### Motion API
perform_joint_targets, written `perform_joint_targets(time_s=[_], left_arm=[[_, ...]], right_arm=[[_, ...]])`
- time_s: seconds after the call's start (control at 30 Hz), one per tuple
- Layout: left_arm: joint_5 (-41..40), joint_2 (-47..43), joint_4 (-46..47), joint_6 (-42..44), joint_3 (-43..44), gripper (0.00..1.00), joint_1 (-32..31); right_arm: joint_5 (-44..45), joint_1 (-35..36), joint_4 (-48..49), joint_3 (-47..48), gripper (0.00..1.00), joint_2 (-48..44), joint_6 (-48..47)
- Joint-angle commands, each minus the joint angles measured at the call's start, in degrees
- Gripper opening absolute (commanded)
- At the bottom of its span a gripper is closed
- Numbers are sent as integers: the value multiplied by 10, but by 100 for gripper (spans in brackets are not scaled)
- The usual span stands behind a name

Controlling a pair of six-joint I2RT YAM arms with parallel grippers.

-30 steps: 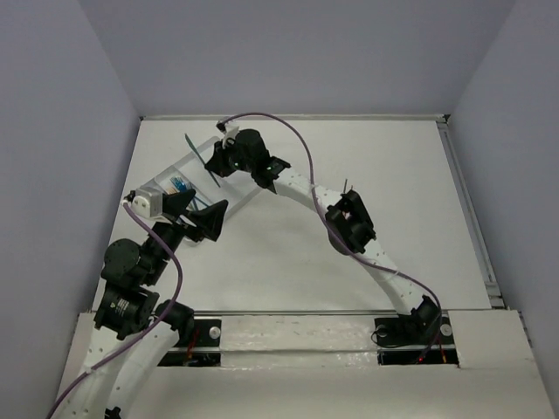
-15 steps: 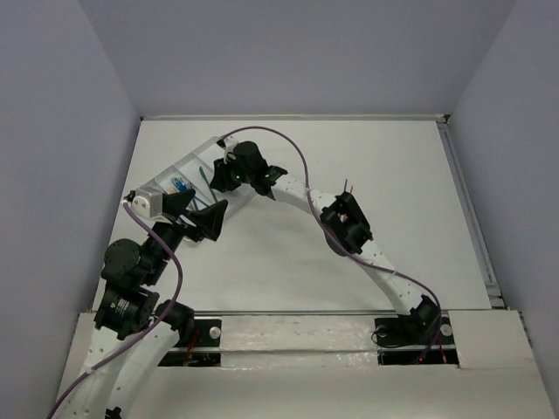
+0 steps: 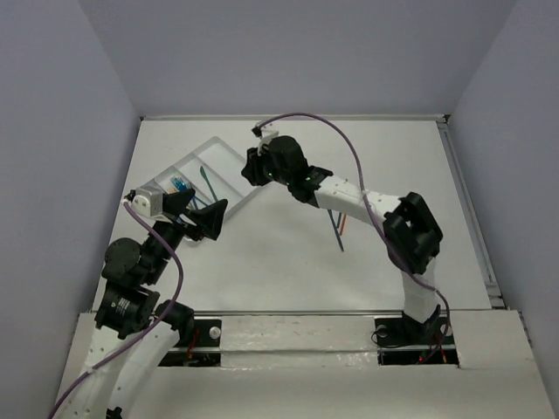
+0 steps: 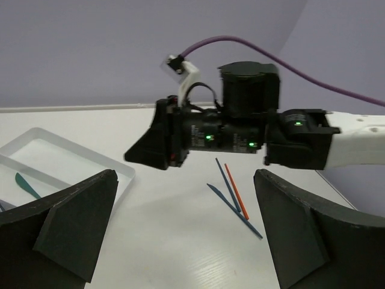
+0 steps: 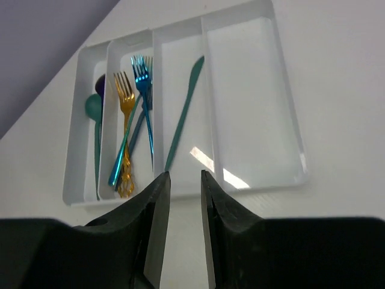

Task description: Sort the eating utensils into containers

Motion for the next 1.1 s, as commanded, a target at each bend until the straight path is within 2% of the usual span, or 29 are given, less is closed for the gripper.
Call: perform_joint_targets(time_s=[0.0,0.13,0.23,0.37,0.57,1.07], left_arm=[[12,2,30,0,15,99,4],[17,2,32,-1,16,99,4],[20,3,33,-2,15,99,4],[20,7,34,-3,15,99,4],[19,8,35,-2,15,99,4],[20,3,33,-2,15,99,4]], right_arm=[[153,-32,-6,-186,31,-155,22],[182,-73,-75,-364,28,-261,57],[199,-81,-119,-413,28,-307,64],[216,-98,-171,-429,29,-314,67],[186,-122,-173,-460,30,-307,71],[182,-122,-196,-435,29,-267,82]])
